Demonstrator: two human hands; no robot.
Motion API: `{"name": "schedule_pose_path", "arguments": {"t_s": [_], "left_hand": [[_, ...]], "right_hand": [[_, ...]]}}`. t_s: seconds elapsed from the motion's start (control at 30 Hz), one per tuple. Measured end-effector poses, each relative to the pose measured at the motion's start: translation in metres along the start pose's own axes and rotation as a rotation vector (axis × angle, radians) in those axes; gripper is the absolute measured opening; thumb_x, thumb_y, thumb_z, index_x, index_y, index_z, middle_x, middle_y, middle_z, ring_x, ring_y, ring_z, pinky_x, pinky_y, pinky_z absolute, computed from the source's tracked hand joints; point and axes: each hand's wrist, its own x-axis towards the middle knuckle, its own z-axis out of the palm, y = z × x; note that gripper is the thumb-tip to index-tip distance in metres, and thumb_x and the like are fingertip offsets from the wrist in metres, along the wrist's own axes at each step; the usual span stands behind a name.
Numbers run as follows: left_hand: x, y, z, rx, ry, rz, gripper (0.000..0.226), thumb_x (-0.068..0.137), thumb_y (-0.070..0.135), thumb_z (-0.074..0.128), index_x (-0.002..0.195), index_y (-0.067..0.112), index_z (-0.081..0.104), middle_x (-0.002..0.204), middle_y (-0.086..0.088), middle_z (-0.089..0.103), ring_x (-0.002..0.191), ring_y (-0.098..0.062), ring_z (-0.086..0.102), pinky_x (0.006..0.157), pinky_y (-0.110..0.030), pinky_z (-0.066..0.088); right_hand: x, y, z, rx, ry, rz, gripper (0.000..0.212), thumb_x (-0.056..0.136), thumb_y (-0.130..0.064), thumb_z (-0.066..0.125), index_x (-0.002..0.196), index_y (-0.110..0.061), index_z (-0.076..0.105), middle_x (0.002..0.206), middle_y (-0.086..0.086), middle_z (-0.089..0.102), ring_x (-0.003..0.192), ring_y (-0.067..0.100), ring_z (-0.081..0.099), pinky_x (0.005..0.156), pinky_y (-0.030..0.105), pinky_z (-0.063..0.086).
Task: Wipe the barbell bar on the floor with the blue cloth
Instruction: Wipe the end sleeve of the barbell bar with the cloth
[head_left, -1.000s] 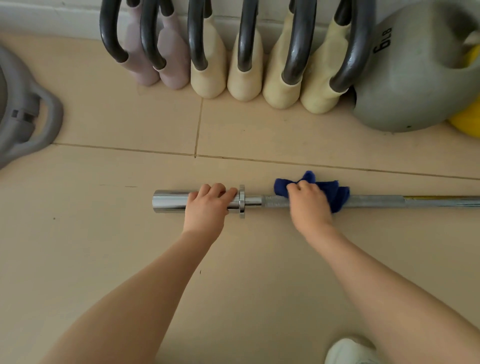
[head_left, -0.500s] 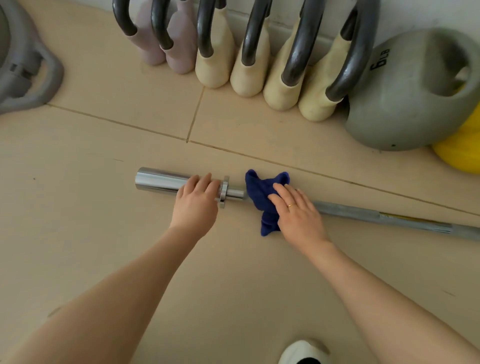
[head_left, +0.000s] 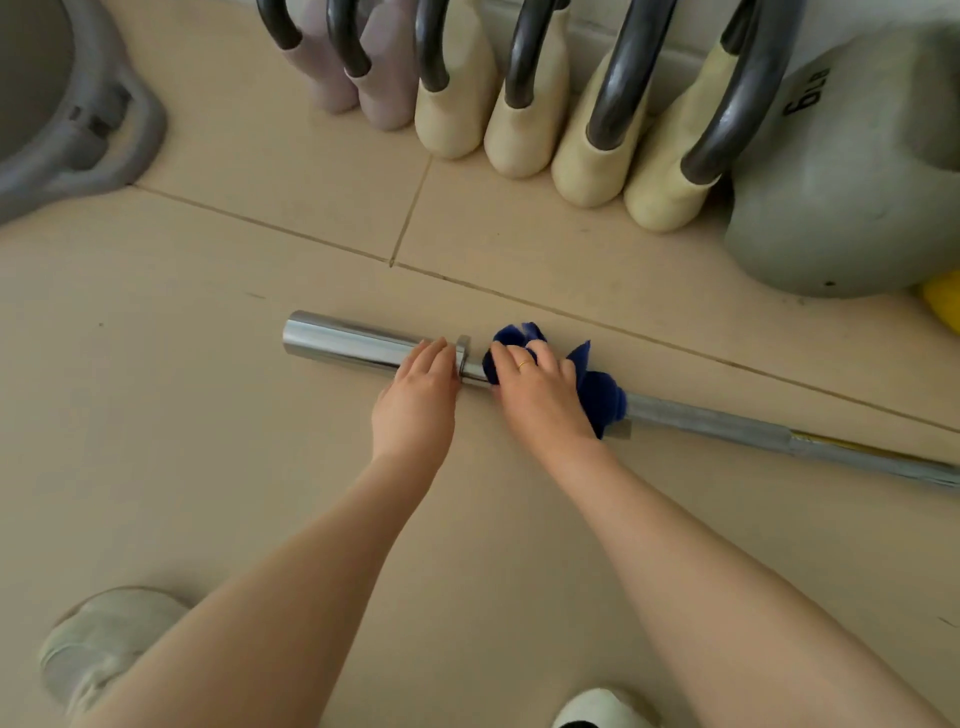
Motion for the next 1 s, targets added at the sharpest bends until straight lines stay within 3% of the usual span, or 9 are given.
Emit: {"name": "schedule_pose_path", "arguments": {"t_s": [0.1,0.17,0.3,0.4,0.47,0.57,0.73,0.87,1.0], "left_hand": [[-0.003,-0.001,0.001,-0.013,0.008,-0.029,0.035,0.101,0.023,0.038,0.135,0.016,0.046,0.150,0.007,0.035,0.143,-0.009,0.023,0.101,-0.030,0.038],[-0.003,-0.004,0.001,-0.015,0.006,-0.020,0.037,0.101,0.025,0.039,0.137,0.017,0.044,0.150,0.007,0.036,0.142,-0.008,0.023,0.102,-0.031,0.038],[-0.004,-0.008,0.003,0.005,0.008,-0.005,0.037,0.100,0.026,0.042,0.135,0.019,0.047,0.147,0.009,0.040,0.140,-0.008,0.027,0.098,-0.030,0.040],[-0.003,-0.008,0.003,0.004,0.020,-0.003,0.032,0.098,0.024,0.046,0.130,0.019,0.052,0.144,0.009,0.045,0.138,-0.007,0.031,0.094,-0.032,0.042],[-0.001,-0.008,0.002,0.018,0.010,-0.005,0.031,0.097,0.023,0.046,0.128,0.020,0.052,0.143,0.010,0.045,0.138,-0.007,0.031,0.093,-0.032,0.042],[0.001,-0.006,0.002,0.024,0.000,-0.010,0.031,0.097,0.022,0.045,0.128,0.020,0.052,0.144,0.010,0.044,0.137,-0.008,0.033,0.092,-0.032,0.043],[0.000,-0.004,-0.002,0.024,-0.018,-0.010,0.029,0.098,0.020,0.043,0.125,0.017,0.053,0.144,0.010,0.043,0.136,-0.010,0.033,0.091,-0.032,0.043],[0.005,-0.004,-0.008,0.103,-0.015,0.037,0.017,0.094,0.018,0.047,0.106,0.015,0.059,0.122,0.002,0.059,0.118,-0.018,0.049,0.086,-0.029,0.038],[0.013,-0.003,-0.017,0.219,-0.071,0.113,0.014,0.091,0.020,0.054,0.102,0.014,0.060,0.111,-0.002,0.061,0.107,-0.024,0.054,0.082,-0.029,0.037]], "right_hand": [[-0.020,0.032,-0.001,-0.144,-0.095,0.031,0.065,0.040,-0.019,0.090,0.097,-0.006,0.061,0.100,0.008,0.067,0.096,0.031,0.059,0.067,0.038,0.047],[-0.031,0.041,-0.002,-0.177,-0.087,0.091,0.060,0.026,-0.005,0.087,0.079,-0.005,0.059,0.080,0.011,0.066,0.078,0.033,0.061,0.059,0.038,0.048],[-0.024,0.012,-0.016,-0.138,0.183,-0.062,0.007,0.062,-0.001,0.055,0.067,-0.006,0.057,0.062,0.012,0.062,0.062,0.031,0.060,0.054,0.033,0.048],[-0.002,-0.027,-0.014,-0.059,0.170,-0.103,0.030,0.069,-0.007,0.030,0.065,-0.011,0.060,0.060,0.007,0.064,0.062,0.028,0.061,0.055,0.028,0.047],[0.003,-0.036,-0.019,-0.034,0.095,-0.051,0.039,0.075,-0.006,0.024,0.083,-0.007,0.062,0.075,0.011,0.068,0.079,0.031,0.062,0.067,0.033,0.047],[-0.002,-0.006,-0.016,-0.103,0.034,-0.144,0.032,0.085,0.002,0.036,0.113,-0.003,0.049,0.109,0.016,0.061,0.108,0.035,0.049,0.088,0.041,0.036],[-0.033,0.044,-0.020,-0.194,-0.011,-0.042,0.017,0.073,0.001,0.048,0.087,-0.006,0.056,0.081,0.013,0.068,0.084,0.033,0.059,0.072,0.040,0.045],[-0.034,0.053,-0.030,-0.193,-0.068,0.067,0.013,0.093,-0.011,0.043,0.105,-0.010,0.048,0.101,0.008,0.066,0.104,0.028,0.050,0.087,0.035,0.036],[-0.005,0.012,-0.026,-0.057,-0.030,0.029,0.015,0.095,-0.015,0.040,0.106,-0.010,0.050,0.105,0.012,0.066,0.106,0.030,0.047,0.087,0.038,0.034]]}}
